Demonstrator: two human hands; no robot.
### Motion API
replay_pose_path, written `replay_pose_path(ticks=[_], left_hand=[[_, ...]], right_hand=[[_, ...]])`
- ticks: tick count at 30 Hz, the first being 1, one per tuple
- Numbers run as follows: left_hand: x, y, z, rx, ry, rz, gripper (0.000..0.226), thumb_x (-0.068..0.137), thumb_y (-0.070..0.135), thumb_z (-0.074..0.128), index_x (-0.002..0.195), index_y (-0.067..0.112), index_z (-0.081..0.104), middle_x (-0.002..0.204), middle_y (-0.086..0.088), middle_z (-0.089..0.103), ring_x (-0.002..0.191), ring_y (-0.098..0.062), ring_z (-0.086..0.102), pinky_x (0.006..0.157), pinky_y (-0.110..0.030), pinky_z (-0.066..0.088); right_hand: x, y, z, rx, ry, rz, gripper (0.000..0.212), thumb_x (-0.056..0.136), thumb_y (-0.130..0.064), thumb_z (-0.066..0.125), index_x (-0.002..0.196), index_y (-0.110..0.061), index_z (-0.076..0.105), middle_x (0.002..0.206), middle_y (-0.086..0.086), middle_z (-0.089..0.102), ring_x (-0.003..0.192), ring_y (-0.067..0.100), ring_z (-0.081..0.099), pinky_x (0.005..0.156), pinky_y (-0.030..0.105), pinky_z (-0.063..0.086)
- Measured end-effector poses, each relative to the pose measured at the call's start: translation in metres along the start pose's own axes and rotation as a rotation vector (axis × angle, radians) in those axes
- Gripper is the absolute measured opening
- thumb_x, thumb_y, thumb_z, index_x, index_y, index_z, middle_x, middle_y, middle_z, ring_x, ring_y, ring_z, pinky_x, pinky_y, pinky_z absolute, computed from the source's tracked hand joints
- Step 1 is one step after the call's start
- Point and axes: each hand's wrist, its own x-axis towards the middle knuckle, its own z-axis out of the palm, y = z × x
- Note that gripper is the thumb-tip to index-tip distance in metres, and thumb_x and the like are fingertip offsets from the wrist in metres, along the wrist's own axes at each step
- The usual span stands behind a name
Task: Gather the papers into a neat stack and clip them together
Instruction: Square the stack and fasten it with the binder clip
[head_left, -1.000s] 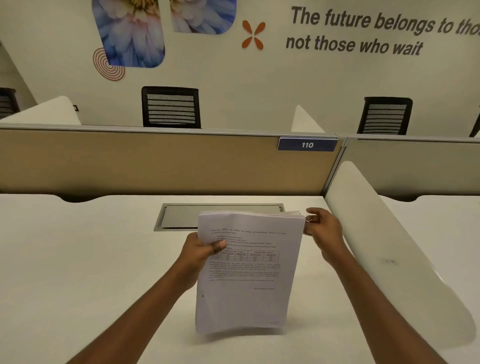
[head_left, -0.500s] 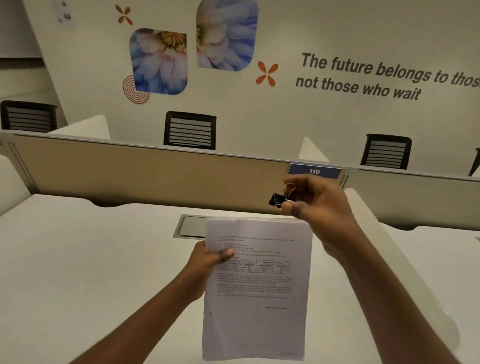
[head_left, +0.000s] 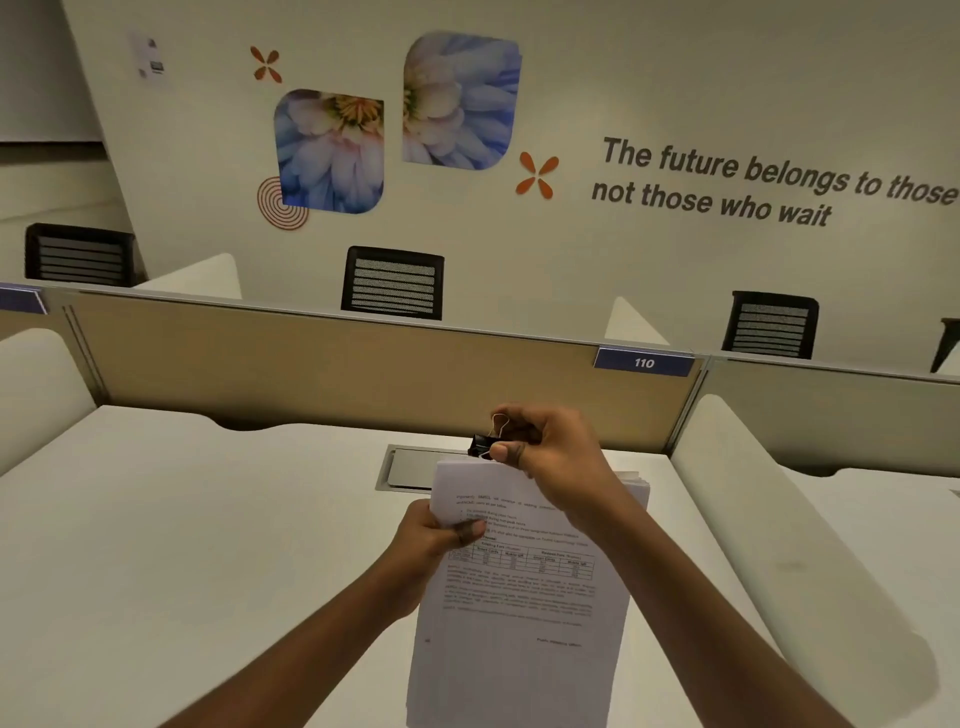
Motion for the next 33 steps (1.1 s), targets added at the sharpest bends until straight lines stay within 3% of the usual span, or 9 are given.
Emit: replay_pose_path(ticks=[5,8,13,18,24,29,33], left_hand=[[-0.003,0.0,-0.013,0.015,-0.006,-0.015,0.033,0.073,0.018,0.074,0.105,0.014,0.067,0.095,-0.006,0.076,0.085,-0.03,0.073,0.068,-0.036,0.059],[-0.005,0.0,-0.02,0.013,-0.014,-0.011,0.029,0.077,0.015,0.073,0.105,0.014,0.067,0.094,-0.005,0.076,0.084,-0.029,0.073,0.066,-0.035,0.059],[-0.005,0.002,-0.026,0.016,-0.027,-0.001,0.021,0.082,0.009,0.07,0.102,0.016,0.067,0.09,-0.001,0.077,0.08,-0.026,0.074,0.064,-0.031,0.058],[-0.005,0.005,-0.028,0.019,-0.055,0.011,0.032,0.069,0.022,0.073,0.1,0.019,0.067,0.087,0.001,0.077,0.08,-0.024,0.074,0.064,-0.028,0.057],[-0.003,0.003,-0.034,0.026,-0.056,0.019,0.032,0.069,0.022,0.073,0.101,0.018,0.068,0.089,-0.002,0.077,0.082,-0.028,0.073,0.066,-0.031,0.058],[-0.003,0.003,-0.037,0.049,-0.057,0.03,0.016,0.084,0.006,0.067,0.095,0.017,0.069,0.085,0.001,0.077,0.079,-0.025,0.073,0.066,-0.032,0.058],[-0.003,0.004,-0.037,0.061,-0.052,0.034,0.018,0.085,0.004,0.066,0.095,0.018,0.068,0.084,0.002,0.077,0.079,-0.025,0.073,0.065,-0.03,0.058]], right_hand=[[0.002,-0.005,0.011,-0.088,0.013,-0.074,0.032,0.08,0.0,0.071,0.111,-0.006,0.069,0.093,0.004,0.066,0.073,0.0,0.06,0.061,0.009,0.045],[0.001,-0.006,0.017,-0.121,0.02,-0.117,0.022,0.081,0.007,0.068,0.101,0.001,0.072,0.083,0.004,0.063,0.063,-0.011,0.061,0.056,0.004,0.045],[-0.002,-0.007,0.032,-0.218,0.084,-0.181,0.024,0.082,0.017,0.059,0.096,0.004,0.073,0.083,0.006,0.062,0.062,-0.018,0.059,0.056,-0.002,0.044],[-0.004,-0.01,0.044,-0.259,0.172,-0.202,0.025,0.082,0.018,0.055,0.092,0.005,0.074,0.081,0.003,0.061,0.063,-0.024,0.056,0.051,-0.002,0.041],[0.002,-0.011,0.05,-0.237,0.177,-0.164,0.031,0.082,0.021,0.05,0.093,0.004,0.074,0.078,0.003,0.063,0.059,-0.017,0.059,0.054,0.001,0.047],[0.004,-0.013,0.048,-0.191,0.214,-0.134,0.028,0.08,0.019,0.055,0.094,0.004,0.074,0.08,0.005,0.066,0.059,-0.018,0.059,0.057,0.0,0.046],[0.002,-0.014,0.045,-0.205,0.22,-0.144,0.025,0.081,0.014,0.059,0.094,0.001,0.075,0.08,0.005,0.069,0.061,0.0,0.065,0.062,0.006,0.053]])
